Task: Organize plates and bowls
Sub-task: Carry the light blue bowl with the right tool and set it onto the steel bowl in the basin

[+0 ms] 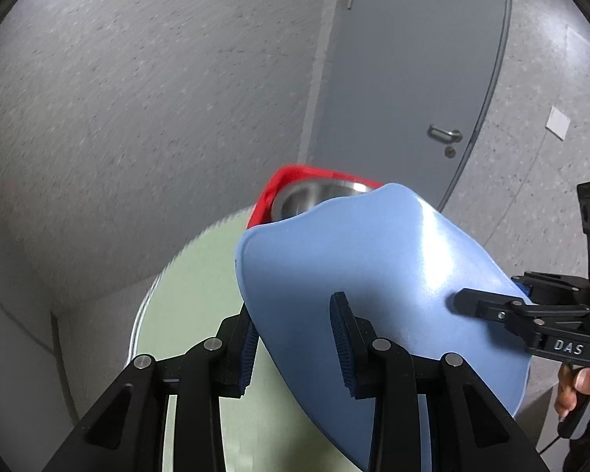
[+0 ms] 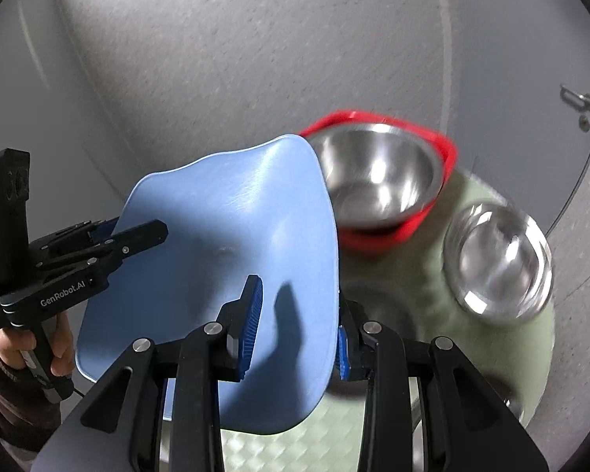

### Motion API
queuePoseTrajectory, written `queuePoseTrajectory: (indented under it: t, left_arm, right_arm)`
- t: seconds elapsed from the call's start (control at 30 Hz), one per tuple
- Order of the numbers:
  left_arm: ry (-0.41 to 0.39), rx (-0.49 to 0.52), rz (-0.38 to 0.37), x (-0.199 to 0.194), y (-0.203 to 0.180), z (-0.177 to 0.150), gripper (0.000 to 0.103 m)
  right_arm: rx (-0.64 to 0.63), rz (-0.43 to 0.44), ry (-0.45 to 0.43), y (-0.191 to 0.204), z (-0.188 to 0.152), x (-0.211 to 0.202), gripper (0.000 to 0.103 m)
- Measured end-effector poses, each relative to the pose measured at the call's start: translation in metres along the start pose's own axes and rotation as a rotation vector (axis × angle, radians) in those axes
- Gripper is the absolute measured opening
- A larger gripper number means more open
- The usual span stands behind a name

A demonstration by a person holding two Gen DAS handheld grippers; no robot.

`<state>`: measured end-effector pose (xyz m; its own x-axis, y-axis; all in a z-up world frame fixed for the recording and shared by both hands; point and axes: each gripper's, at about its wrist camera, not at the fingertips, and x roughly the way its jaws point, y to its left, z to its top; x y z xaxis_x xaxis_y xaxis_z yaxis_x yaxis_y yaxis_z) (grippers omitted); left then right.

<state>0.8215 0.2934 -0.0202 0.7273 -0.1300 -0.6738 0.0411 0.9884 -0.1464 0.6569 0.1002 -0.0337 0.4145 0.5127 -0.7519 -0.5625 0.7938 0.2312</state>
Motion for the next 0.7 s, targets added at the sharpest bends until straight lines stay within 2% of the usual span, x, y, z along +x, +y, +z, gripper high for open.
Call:
queuePoseTrajectory:
  t: [0.13,0.4,0.7]
  left_arm:
    - [0.001,0.035,-0.006,0.029,0.000,0.030,0.031]
    - [0.052,0.042,-0.032,0.113,0.007,0.073,0.031]
    - [0.127,0.055,-0.029,0.205,0.004,0.107,0.031]
  right_arm:
    - [0.033,-0.053,-0.015,-0.019,0.029,0.010,0.032]
    - [0.082,-0.152,-0.009,-0.059,0.075,0.042,0.032]
    - [0.114,-0.219,0.047,-0.089,0.088,0.077,0.032]
